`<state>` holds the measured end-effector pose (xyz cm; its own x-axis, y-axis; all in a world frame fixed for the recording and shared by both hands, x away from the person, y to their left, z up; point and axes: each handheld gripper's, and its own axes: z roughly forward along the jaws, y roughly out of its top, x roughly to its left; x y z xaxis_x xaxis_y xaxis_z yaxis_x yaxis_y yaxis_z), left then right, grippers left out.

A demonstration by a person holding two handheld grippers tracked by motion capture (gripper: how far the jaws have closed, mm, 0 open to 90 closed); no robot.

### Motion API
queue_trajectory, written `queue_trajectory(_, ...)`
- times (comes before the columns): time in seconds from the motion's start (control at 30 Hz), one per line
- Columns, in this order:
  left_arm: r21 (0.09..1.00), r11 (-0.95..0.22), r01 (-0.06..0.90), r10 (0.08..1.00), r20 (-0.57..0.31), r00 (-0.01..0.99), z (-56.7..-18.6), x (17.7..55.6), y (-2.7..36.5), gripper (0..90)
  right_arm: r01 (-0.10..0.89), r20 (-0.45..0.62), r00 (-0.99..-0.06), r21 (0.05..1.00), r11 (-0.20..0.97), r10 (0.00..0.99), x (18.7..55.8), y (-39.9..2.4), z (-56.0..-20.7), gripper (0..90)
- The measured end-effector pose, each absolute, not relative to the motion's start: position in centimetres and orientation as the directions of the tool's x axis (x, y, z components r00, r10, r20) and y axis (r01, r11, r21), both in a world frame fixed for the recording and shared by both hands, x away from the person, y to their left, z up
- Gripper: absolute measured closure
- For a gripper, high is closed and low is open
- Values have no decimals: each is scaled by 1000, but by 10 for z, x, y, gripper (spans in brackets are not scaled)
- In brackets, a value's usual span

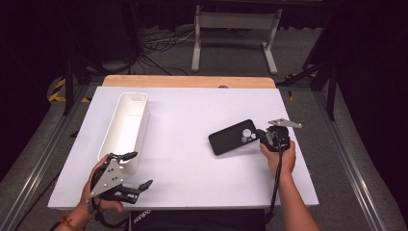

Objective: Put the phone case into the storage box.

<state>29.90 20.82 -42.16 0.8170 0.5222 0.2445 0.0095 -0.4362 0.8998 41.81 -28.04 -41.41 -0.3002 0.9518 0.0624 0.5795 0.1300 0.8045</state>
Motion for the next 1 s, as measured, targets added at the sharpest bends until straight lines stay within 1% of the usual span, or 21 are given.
queue_trajectory(0.27, 900, -436, 10, 519, 242, 820, -418, 300, 206, 73, 499, 5, -328, 850, 169, 945, 410, -275, -402, 873)
queue_trajectory(0.5, 903, -430, 7, 518, 241, 821, -415, 301, 203, 77, 438, -19, -358, 880, 186, 933, 402, -265, -390, 873)
queue_trajectory(0.7, 899, -437, -7, 506, 252, 825, -410, 303, 198, 98, 399, -47, -393, 891, 216, 918, 397, -253, -381, 872)
queue_trajectory(0.97, 904, -428, -15, 504, 252, 826, -402, 304, 193, 118, 354, -90, -441, 897, 266, 893, 393, -237, -372, 872)
queue_trajectory(1.0, 908, -419, -11, 500, 241, 832, -400, 305, 192, 118, 350, -93, -449, 897, 270, 889, 392, -235, -371, 872)
